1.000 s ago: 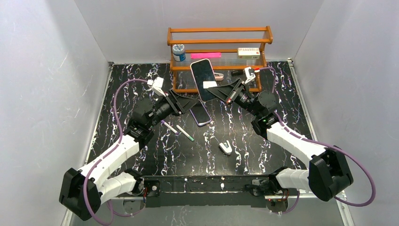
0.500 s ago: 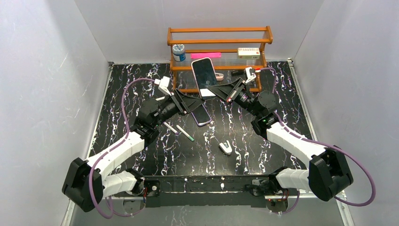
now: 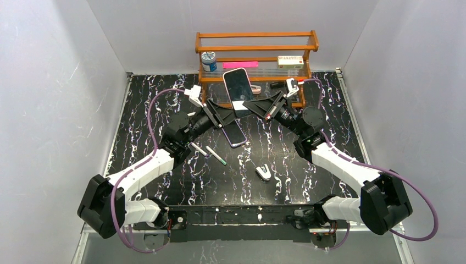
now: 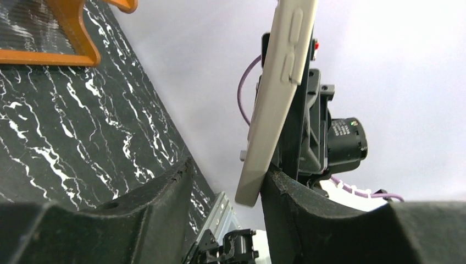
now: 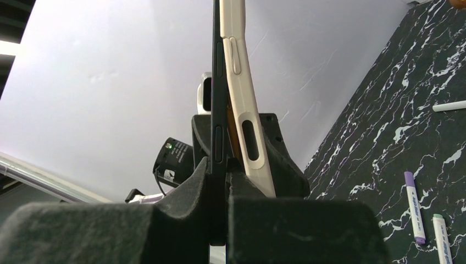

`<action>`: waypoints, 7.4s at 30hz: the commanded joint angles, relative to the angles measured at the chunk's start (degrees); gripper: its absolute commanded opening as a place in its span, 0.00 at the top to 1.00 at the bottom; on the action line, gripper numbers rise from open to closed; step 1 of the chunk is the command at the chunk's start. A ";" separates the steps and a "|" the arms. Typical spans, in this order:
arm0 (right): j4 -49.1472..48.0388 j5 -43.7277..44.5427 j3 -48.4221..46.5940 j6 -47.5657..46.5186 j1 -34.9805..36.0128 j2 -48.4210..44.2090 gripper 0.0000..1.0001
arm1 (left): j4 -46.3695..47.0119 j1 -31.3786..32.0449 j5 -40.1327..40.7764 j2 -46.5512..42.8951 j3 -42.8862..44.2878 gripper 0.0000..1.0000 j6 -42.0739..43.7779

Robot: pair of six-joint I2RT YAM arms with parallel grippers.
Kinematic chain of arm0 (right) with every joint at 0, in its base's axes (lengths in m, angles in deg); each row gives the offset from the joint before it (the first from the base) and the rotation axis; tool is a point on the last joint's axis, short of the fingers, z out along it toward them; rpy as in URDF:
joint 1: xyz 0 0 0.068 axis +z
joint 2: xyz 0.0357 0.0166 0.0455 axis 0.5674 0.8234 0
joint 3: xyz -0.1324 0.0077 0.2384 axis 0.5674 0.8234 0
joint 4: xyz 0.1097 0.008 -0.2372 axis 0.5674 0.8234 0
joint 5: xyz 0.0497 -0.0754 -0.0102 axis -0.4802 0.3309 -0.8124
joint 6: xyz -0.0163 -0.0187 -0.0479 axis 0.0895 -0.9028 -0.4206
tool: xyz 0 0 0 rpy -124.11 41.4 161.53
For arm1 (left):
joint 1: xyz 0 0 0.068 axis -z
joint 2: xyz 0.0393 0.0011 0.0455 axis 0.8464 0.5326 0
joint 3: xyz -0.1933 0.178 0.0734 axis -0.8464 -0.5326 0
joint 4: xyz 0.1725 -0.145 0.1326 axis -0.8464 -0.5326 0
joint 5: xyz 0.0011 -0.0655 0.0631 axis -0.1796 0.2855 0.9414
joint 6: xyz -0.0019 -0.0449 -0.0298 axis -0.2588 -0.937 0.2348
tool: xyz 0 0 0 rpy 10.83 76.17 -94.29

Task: Take the phone out of the phone case
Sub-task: Remove the phone case from the phone, then place the phone at the center of the board, then place the phone case at the center of the board, then pick up the phone at the center of the board.

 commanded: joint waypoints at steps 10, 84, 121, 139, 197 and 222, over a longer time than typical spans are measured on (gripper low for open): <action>-4.16 -4.99 -0.21 -0.53 0.13 -2.56 0.99 | 5.58 0.13 7.79 1.58 4.07 0.77 -5.73; 30.00 -11.01 6.58 -35.54 -40.83 18.32 0.58 | -19.15 1.68 5.42 25.00 11.59 1.00 2.66; 52.46 0.30 6.90 -36.12 -40.70 -1.06 0.01 | -22.64 11.76 10.90 49.80 32.15 0.96 4.46; 56.88 -2.14 1.63 -43.02 -38.13 -3.32 0.01 | -30.50 12.04 17.83 49.29 34.26 0.36 7.80; 69.25 28.02 -44.00 -59.01 11.75 48.31 0.01 | -68.01 -0.05 50.27 -27.77 0.29 0.02 36.73; 73.59 30.26 -48.84 -58.15 12.11 47.78 0.01 | -67.98 -0.39 46.29 -26.45 -2.35 0.02 31.27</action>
